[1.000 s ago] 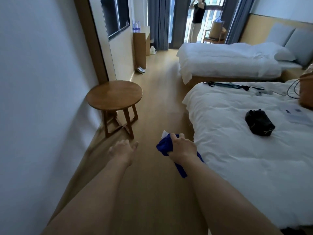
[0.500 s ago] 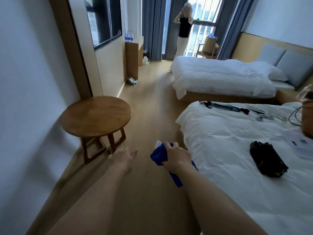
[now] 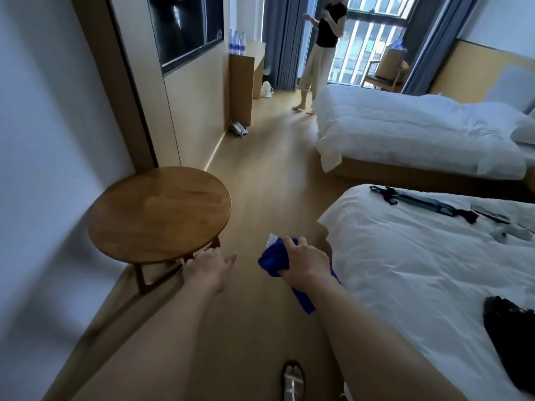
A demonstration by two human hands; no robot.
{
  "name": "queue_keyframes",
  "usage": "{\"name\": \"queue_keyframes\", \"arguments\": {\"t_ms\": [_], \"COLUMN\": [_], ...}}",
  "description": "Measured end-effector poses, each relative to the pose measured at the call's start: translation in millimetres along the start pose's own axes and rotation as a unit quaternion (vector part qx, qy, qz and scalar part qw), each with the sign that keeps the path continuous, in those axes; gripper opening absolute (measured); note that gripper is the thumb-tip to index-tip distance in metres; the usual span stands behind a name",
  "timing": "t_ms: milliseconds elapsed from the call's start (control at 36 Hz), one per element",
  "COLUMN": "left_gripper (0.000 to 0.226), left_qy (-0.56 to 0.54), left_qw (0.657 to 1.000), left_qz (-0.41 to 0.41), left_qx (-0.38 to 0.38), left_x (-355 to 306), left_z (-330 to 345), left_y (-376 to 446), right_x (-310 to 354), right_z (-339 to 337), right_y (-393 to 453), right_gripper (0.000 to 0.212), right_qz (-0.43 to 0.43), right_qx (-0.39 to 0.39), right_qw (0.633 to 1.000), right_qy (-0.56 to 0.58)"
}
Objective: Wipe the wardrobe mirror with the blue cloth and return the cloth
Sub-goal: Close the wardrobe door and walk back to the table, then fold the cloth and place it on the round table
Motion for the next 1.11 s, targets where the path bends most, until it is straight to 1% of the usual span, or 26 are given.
{"name": "queue_keyframes", "arguments": {"t_ms": [167, 333, 444, 528, 778, 917, 1028, 1111], "left_gripper": [0.063, 0.062, 0.062, 0.064, 0.065, 0.064, 0.066, 0.064], "left_qy": [-0.014, -0.023, -0.042, -0.048, -0.085, -0.113, -0.2, -0.294], "left_qw": [0.999, 0.996, 0.993, 0.991, 0.977, 0.97, 0.955, 0.931], "left_qz": [-0.034, -0.081, -0.105, -0.123, -0.197, -0.214, -0.217, -0.216], "left_qx": [-0.025, -0.029, -0.036, -0.03, -0.016, -0.022, -0.002, 0.027], "left_x": [-36.6, -82.4, -105.0, -110.1, -95.3, -82.7, -71.9, -64.8], "left_z": [-26.7, -64.9, -84.1, -87.2, -85.8, -96.9, -106.9, -110.6], "left_y": [75.3, 140.6, 180.6, 208.5, 288.7, 339.7, 385.5, 413.9], "right_x": [-33.7, -65.3, -76.1, -78.1, -60.6, -35.7, -7.9, 15.6], "right_z": [-15.4, -47.0, -61.9, -63.6, -46.0, -40.8, -39.7, -38.5], "right_y": [93.3, 196.9, 260.6, 301.1, 403.4, 461.3, 508.2, 540.0], "right_gripper": [0.066, 0.066, 0.066, 0.067, 0.07, 0.073, 0.077, 0.08], "right_qz": [-0.042, -0.104, -0.141, -0.166, -0.256, -0.299, -0.335, -0.359], "right_qx": [0.012, 0.001, -0.003, 0.003, 0.043, 0.052, 0.062, 0.067], "right_qw": [0.999, 0.994, 0.99, 0.986, 0.965, 0.952, 0.939, 0.93], "right_qy": [-0.021, -0.028, -0.023, -0.021, -0.03, -0.033, -0.039, -0.042]}}
Point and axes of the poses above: each hand's wrist, its own y-axis towards the middle knuckle, its own z-axis out of the palm, x = y × z, the point moved 7 cm from there along y, towards the middle knuckle, and after that the axes turned 13 degrees about -z, right-handed, at the moved point
